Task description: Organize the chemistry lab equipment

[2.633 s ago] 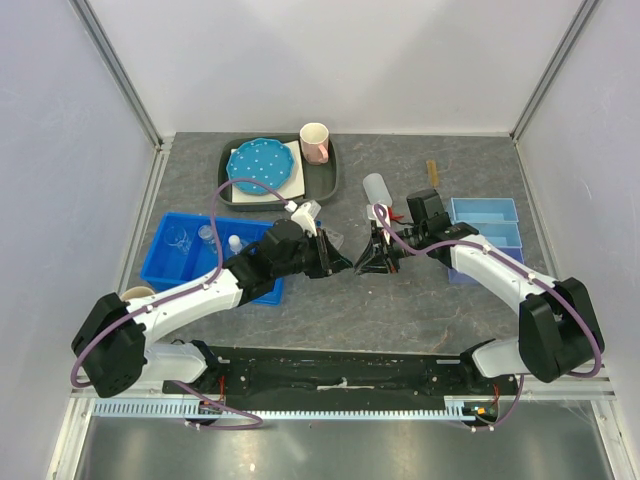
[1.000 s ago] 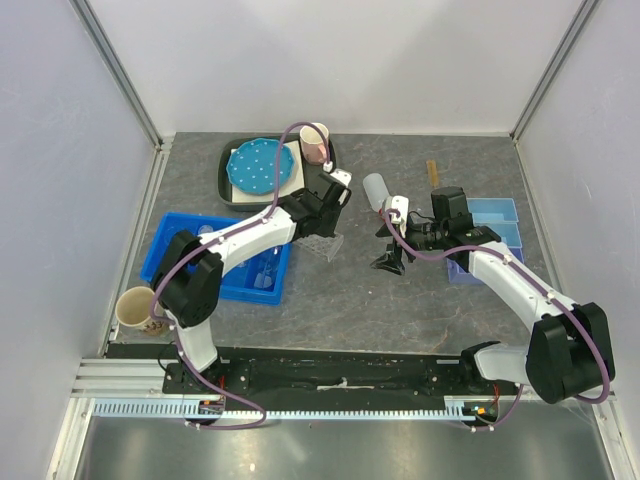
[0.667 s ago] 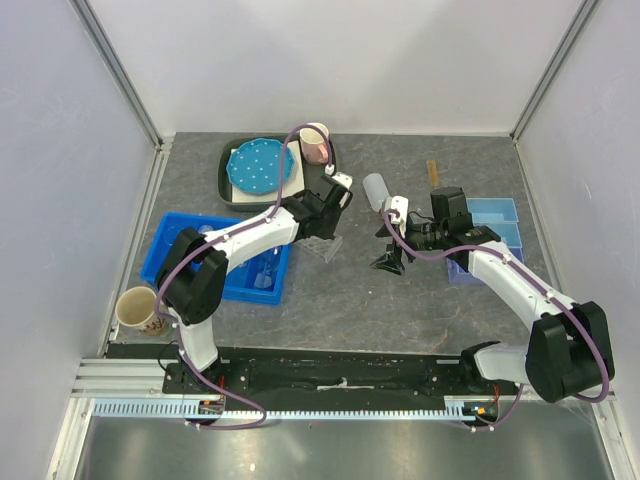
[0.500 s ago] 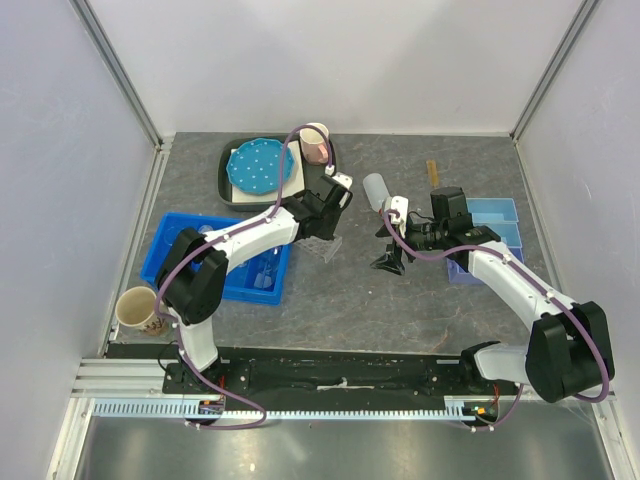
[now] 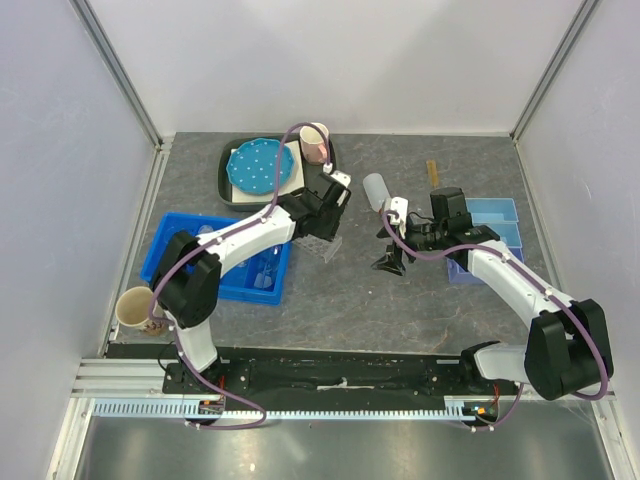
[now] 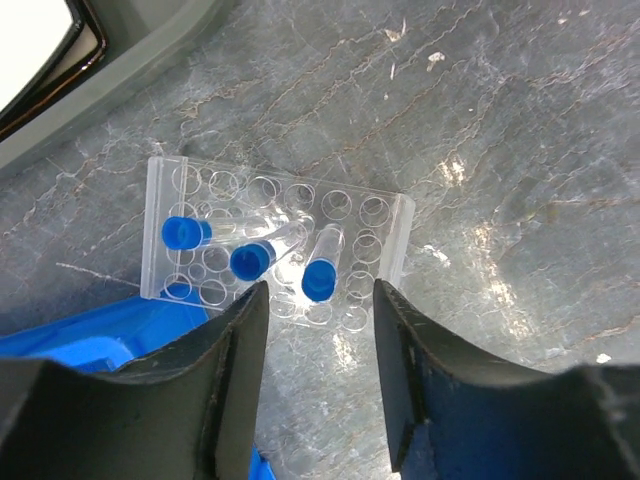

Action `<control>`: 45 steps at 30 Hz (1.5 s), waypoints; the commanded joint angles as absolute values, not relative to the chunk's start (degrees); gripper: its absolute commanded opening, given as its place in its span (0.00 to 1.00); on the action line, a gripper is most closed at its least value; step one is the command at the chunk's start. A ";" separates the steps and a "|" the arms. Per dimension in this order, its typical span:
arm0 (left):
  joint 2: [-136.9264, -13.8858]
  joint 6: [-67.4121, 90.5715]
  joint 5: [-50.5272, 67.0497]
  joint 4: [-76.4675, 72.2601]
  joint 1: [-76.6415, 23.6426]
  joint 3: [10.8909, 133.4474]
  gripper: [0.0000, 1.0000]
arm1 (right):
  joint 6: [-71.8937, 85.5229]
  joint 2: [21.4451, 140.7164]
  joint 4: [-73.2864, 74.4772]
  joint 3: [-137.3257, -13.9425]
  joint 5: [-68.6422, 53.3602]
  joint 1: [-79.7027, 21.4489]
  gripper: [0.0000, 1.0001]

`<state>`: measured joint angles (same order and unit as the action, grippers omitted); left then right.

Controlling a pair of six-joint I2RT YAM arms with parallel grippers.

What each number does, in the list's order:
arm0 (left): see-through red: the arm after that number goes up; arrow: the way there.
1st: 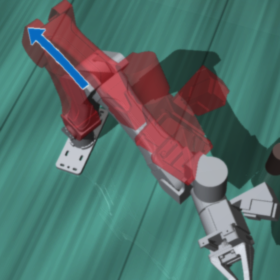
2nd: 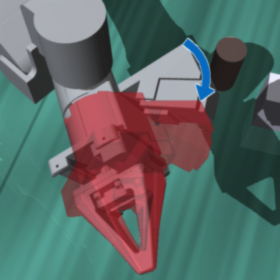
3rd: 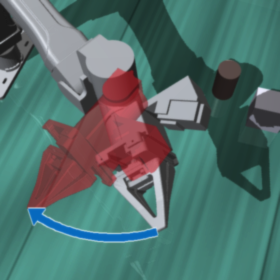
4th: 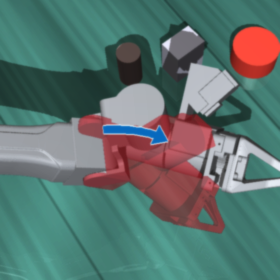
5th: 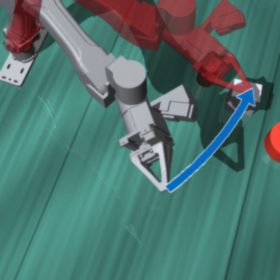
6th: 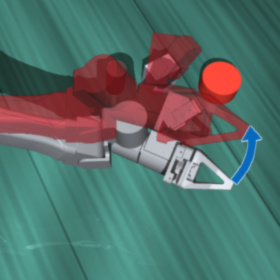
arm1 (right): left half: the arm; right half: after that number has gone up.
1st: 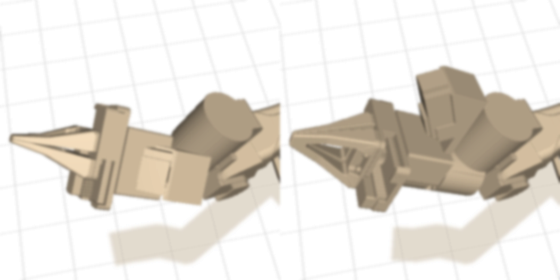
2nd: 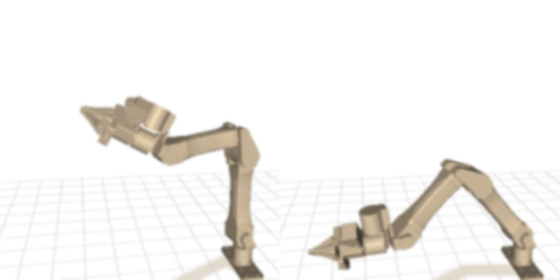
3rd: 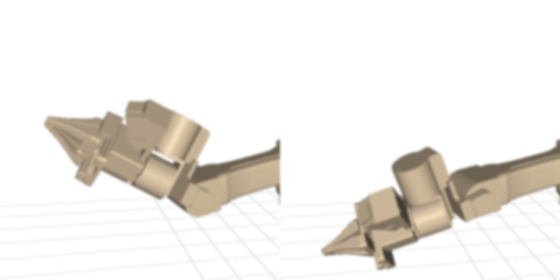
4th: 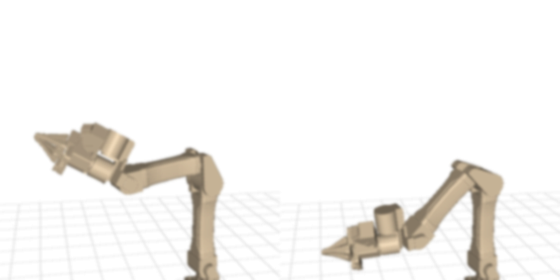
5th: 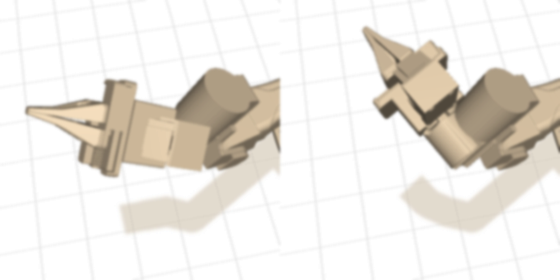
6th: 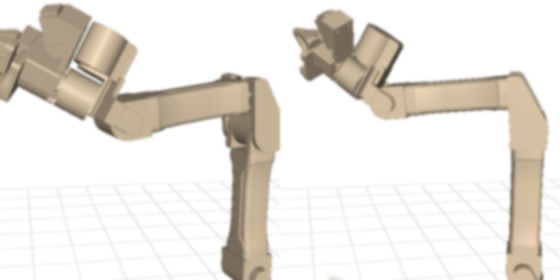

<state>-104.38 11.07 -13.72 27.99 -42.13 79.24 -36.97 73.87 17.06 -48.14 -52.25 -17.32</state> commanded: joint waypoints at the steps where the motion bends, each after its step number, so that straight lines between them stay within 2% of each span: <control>1: -97.75 10.37 -15.56 28.48 -42.10 81.56 0.55 | -39.02 73.13 16.87 -48.16 -51.94 -16.26 0.89; 10: -85.44 10.02 -14.59 27.86 -41.66 74.81 0.79 | -39.11 72.51 16.79 -48.08 -51.07 -13.19 0.89; 15: -72.79 8.35 -10.12 26.02 -39.12 67.78 0.93 | -36.83 72.95 14.95 -48.16 -48.43 -12.39 0.89; 20: -61.71 5.28 -9.22 25.75 -37.09 59.08 0.95 | -31.12 74.96 13.10 -50.97 -43.52 -12.48 0.89; 28: -50.73 3.34 -13.01 25.05 -37.09 49.49 0.95 | -25.25 82.60 21.97 -65.73 -28.24 -17.22 0.89; 38: -47.38 2.81 -13.09 24.61 -37.09 48.43 0.95 | -15.02 93.42 23.81 -81.82 -11.88 -21.97 0.87; 45: -46.32 2.72 -14.24 24.61 -37.09 48.16 0.95 | -16.88 90.36 24.34 -83.41 -8.88 -20.75 0.88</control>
<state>-47.42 4.97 -12.47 26.87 -37.08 48.36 -17.54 93.45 23.94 -80.12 -13.32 -21.85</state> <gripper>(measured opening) 0.952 0.873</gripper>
